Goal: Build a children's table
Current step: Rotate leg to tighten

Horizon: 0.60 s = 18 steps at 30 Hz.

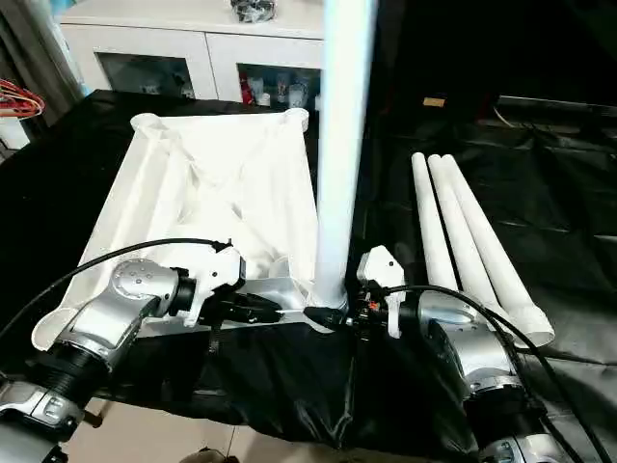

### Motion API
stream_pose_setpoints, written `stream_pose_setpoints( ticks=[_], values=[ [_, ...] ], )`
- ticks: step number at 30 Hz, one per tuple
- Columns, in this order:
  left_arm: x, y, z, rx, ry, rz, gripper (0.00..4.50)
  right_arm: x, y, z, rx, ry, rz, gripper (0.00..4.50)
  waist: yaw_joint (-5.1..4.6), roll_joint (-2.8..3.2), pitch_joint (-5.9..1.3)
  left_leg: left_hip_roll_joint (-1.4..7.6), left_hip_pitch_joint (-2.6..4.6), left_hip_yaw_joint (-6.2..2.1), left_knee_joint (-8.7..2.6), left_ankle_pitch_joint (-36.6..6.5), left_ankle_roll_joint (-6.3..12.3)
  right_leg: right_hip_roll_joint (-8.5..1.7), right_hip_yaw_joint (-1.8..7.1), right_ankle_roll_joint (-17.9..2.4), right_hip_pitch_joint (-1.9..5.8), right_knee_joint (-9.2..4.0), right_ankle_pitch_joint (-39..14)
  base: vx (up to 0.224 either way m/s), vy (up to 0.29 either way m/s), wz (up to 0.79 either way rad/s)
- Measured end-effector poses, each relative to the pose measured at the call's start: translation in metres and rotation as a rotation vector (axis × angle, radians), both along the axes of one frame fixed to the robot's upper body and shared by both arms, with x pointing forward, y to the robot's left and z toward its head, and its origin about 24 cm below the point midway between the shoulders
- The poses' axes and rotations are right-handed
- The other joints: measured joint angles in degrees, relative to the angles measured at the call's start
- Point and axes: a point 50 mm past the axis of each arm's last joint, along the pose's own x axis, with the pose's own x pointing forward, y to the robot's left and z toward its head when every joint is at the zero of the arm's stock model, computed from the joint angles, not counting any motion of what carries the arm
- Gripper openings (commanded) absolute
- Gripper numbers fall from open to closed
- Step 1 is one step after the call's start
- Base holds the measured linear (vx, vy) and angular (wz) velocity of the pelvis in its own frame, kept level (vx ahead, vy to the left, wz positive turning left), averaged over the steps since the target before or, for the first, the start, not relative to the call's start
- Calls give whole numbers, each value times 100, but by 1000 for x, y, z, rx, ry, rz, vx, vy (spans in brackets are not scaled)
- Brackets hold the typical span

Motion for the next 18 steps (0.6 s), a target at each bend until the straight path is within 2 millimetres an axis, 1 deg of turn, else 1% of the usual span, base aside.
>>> stream_pose_setpoints(
  ticks=[3, 6, 7, 11, 16, 18],
  values=[
    [9, -6, 0, -9, -22, 118, 0, 14, 4, -4, 30, -7, -163, 277, -45, -1, 0, 1, 5, 0, 10, 0, -1, 0, 1, -6, 1, 6, 4, 0, 0, 0],
    [21, -19, -1, -7, -30, 251, 0, 34, 11, -6, 22, -23, -362, 277, -168, -3, 1, -2, 13, -1, 15, 1, -1, 0, 2, 10, 4, 1, -4, 0, 0, 0],
    [24, -22, -2, -6, -31, 283, 0, 37, 13, -8, 20, -22, -408, 277, -191, -3, 1, -2, 18, -2, 15, 1, -1, 0, 3, 11, 9, 2, -4, 0, 0, 0],
    [33, -39, -2, -5, -47, 413, 0, 54, 25, -7, 12, -33, -589, 276, -214, -4, 0, -3, 19, -4, 15, 1, -1, 0, 1, 12, 10, 2, -4, 0, 0, 0],
    [36, -48, -1, -6, -64, 455, 0, 59, 31, -7, 14, -51, -665, 276, -189, -1, -2, -2, 16, -4, 14, 1, -1, 0, 1, -3, 12, 2, 6, 0, 0, 0],
    [36, -48, -1, -7, -66, 457, 0, 60, 31, -7, 14, -60, -670, 346, -183, 0, -2, -2, 16, -4, 15, 1, -1, 0, 1, -15, 12, 2, 13, 0, 0, 0]
  ],
)
